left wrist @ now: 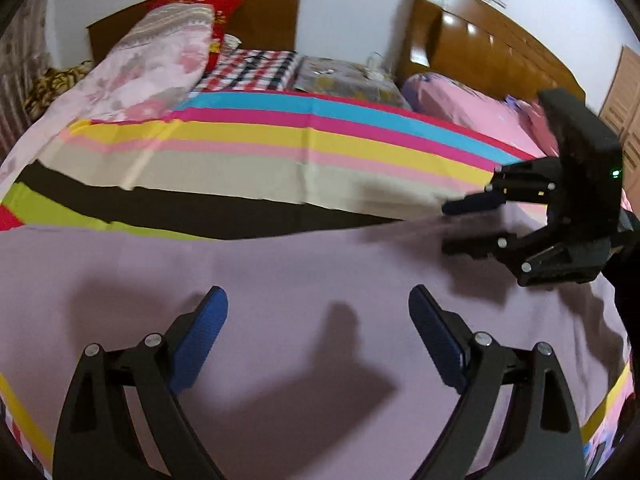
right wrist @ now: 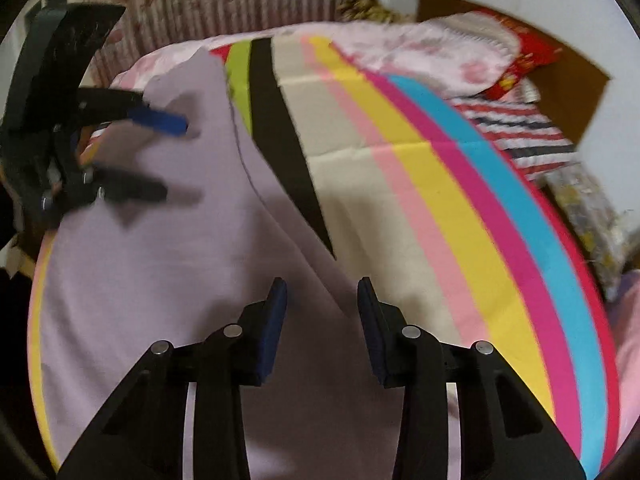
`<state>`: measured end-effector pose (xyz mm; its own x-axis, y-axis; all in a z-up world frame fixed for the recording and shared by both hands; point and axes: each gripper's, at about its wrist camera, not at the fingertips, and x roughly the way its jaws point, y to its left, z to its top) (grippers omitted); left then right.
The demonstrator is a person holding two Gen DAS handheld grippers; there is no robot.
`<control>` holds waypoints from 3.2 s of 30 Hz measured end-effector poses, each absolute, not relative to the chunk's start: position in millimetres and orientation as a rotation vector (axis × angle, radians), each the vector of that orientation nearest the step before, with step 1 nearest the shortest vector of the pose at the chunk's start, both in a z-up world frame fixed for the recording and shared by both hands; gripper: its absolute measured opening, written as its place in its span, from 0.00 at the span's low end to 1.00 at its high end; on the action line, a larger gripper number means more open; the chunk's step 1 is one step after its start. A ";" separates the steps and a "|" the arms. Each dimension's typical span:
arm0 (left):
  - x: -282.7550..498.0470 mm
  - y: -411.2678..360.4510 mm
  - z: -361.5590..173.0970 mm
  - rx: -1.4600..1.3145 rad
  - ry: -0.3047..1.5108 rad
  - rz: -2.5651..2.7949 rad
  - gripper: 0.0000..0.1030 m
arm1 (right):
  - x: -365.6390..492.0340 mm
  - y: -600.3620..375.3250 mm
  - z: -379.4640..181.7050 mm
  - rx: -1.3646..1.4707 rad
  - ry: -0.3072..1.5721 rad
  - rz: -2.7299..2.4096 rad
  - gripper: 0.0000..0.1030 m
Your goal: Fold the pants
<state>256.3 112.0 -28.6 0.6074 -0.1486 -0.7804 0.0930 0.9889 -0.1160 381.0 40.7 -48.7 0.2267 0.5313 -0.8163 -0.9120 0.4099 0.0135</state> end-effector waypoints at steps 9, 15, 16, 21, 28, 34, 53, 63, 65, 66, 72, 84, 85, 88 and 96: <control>275.3 114.9 -34.6 -0.020 0.910 -0.168 0.89 | 374.2 35.3 -47.1 -0.551 0.889 1.157 0.24; 283.4 119.3 -43.8 -0.077 0.929 -0.181 0.89 | 366.6 46.2 -44.3 -0.653 0.840 1.109 0.23; 281.7 119.0 -46.5 -0.072 0.932 -0.181 0.89 | 364.4 49.0 -42.2 -0.662 0.826 1.101 0.23; 274.2 118.6 -49.9 -0.056 0.919 -0.180 0.89 | 355.6 63.3 -47.4 -0.730 0.820 1.115 0.22; 270.0 122.9 -50.7 -0.072 0.906 -0.197 0.90 | 370.1 64.7 -46.6 -0.664 0.884 1.141 0.21; 264.7 129.3 -44.0 -0.087 0.888 -0.181 0.90 | 341.5 62.6 -22.5 -0.736 0.697 1.046 0.02; 215.4 188.2 -28.2 -0.167 0.851 -0.104 0.92 | 260.6 35.5 19.5 -0.418 0.672 1.009 0.56; 133.8 218.0 -36.1 -0.478 0.823 -0.185 0.91 | 134.7 98.8 -18.6 -0.425 0.644 1.001 0.27; 121.3 220.8 -40.0 -0.499 0.826 -0.176 0.90 | 136.3 114.5 -20.7 -0.431 0.626 0.985 0.27; 116.8 223.0 -41.2 -0.506 0.827 -0.175 0.90 | 133.0 117.6 -21.1 -0.443 0.621 0.972 0.27; 91.9 232.3 -47.8 -0.523 0.824 -0.152 0.90 | 146.7 142.4 -40.5 -0.554 0.645 0.895 0.19; 81.1 256.7 -48.7 -0.572 0.782 -0.137 0.90 | 125.0 156.9 -44.5 -0.739 0.549 0.861 0.05; 80.4 259.1 -47.0 -0.571 0.775 -0.135 0.90 | 121.1 154.5 -39.9 -0.745 0.540 0.862 0.05; 84.3 262.2 -46.9 -0.577 0.771 -0.139 0.91 | 123.5 154.0 -45.3 -0.763 0.559 0.863 0.05; 114.7 238.8 -26.0 -0.521 0.752 -0.184 0.92 | 131.5 154.4 -55.9 -0.705 0.637 0.891 0.07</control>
<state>114.7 238.8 -26.0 0.7216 -0.3407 -0.6027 -0.0238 0.8579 -0.5133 131.5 154.4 -55.9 0.4801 0.4655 -0.7435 -0.8543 0.4407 -0.2757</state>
